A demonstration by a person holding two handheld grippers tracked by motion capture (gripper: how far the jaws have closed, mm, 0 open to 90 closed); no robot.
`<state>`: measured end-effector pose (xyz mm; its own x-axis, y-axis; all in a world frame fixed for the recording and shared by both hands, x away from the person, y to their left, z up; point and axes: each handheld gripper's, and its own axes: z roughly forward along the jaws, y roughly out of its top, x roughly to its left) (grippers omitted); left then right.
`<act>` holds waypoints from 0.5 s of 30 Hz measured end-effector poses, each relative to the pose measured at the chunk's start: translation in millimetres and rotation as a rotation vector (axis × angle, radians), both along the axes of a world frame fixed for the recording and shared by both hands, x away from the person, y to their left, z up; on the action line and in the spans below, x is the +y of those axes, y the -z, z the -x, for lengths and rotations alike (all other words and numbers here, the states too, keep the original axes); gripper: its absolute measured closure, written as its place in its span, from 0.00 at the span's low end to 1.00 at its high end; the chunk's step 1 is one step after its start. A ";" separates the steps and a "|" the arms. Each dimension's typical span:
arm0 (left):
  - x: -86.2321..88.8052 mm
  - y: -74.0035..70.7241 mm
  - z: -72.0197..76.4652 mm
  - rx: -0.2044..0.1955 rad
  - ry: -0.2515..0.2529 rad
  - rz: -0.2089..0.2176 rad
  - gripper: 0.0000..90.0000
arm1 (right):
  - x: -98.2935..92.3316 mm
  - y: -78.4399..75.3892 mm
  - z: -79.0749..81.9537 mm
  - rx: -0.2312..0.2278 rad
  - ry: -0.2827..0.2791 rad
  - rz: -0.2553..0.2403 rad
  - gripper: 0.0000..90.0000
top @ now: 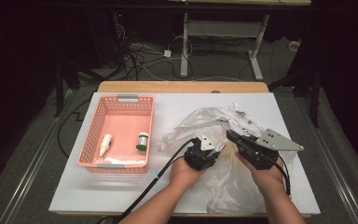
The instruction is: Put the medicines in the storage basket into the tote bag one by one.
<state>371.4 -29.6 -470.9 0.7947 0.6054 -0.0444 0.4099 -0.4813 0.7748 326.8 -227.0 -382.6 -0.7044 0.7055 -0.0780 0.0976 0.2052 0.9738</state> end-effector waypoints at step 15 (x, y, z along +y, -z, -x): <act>-0.3 -2.1 4.9 0.015 0.039 0.029 0.64 | -2.5 1.3 -0.7 0.009 0.004 0.002 1.00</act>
<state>366.6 -29.9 -468.8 0.8165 0.5726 -0.0738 0.4034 -0.4744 0.7824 327.5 -229.5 -383.9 -0.7026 0.7078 -0.0737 0.1066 0.2071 0.9725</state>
